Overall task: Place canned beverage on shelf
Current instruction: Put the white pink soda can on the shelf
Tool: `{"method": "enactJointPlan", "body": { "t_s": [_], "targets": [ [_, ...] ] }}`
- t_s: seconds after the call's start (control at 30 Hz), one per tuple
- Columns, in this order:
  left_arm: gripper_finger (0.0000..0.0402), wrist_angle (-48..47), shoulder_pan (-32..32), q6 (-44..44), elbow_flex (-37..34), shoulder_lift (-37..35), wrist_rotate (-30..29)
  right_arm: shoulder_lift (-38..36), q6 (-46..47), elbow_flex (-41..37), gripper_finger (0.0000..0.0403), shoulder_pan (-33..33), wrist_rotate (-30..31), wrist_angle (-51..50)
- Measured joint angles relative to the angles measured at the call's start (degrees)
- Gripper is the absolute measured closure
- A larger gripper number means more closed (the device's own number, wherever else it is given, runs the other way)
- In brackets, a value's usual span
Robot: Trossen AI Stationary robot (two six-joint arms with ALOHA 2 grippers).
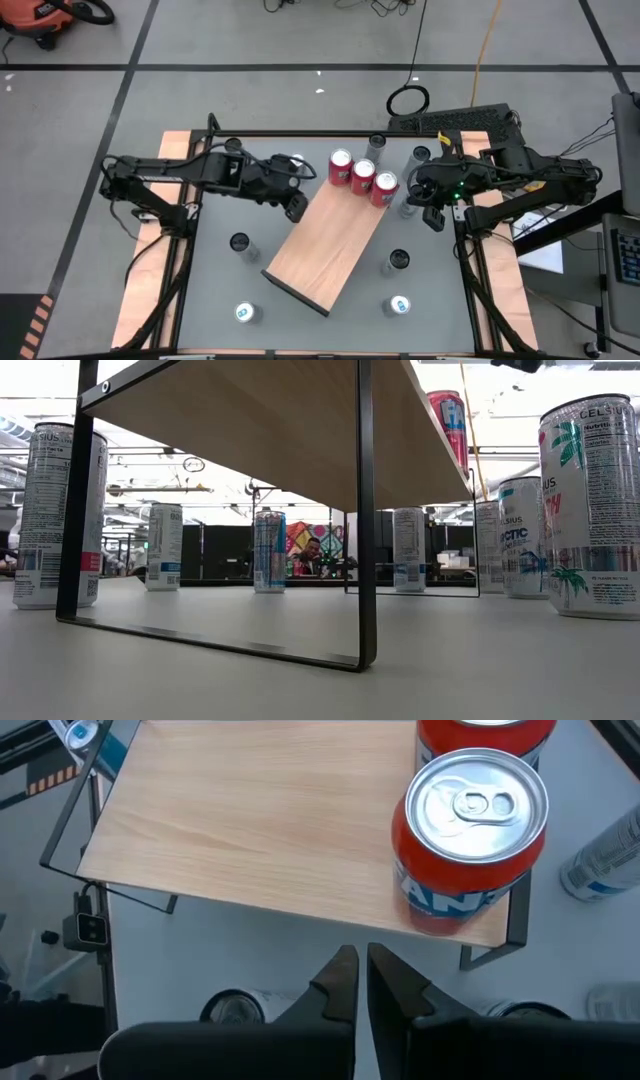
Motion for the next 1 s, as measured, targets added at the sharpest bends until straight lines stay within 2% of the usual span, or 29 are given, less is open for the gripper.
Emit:
{"method": "enactJointPlan", "body": {
  "t_s": [0.13,0.3,0.47,0.63,0.73,0.87,1.0],
  "targets": [
    [0.0313,-2.95,1.09,-0.01,0.02,-0.28,0.46,0.00,1.20,0.00,0.0403,0.00,-0.31,0.00],
    [0.0307,-6.37,3.80,0.04,0.02,-0.24,1.68,0.00,9.26,0.00,0.0403,0.15,-1.86,0.00],
    [0.0254,-9.82,6.08,1.73,0.02,-0.24,1.92,0.18,14.20,0.00,0.0403,0.15,-1.90,0.00],
    [0.0186,-12.12,8.57,4.32,0.02,-0.24,-1.88,0.18,18.79,0.00,0.0403,0.15,-1.97,0.00],
    [0.0154,-12.21,9.89,6.95,0.02,-0.24,-1.42,0.18,20.13,0.00,0.0403,0.15,-1.88,-0.04],
    [0.0131,-12.25,10.32,11.79,0.02,-0.24,-0.83,0.18,21.98,-0.01,0.0403,0.17,-0.89,-0.42],
    [0.0128,-12.23,10.31,15.59,0.02,-0.24,-0.84,0.18,27.01,0.00,0.0403,0.17,2.23,-3.10]
  ]
}}
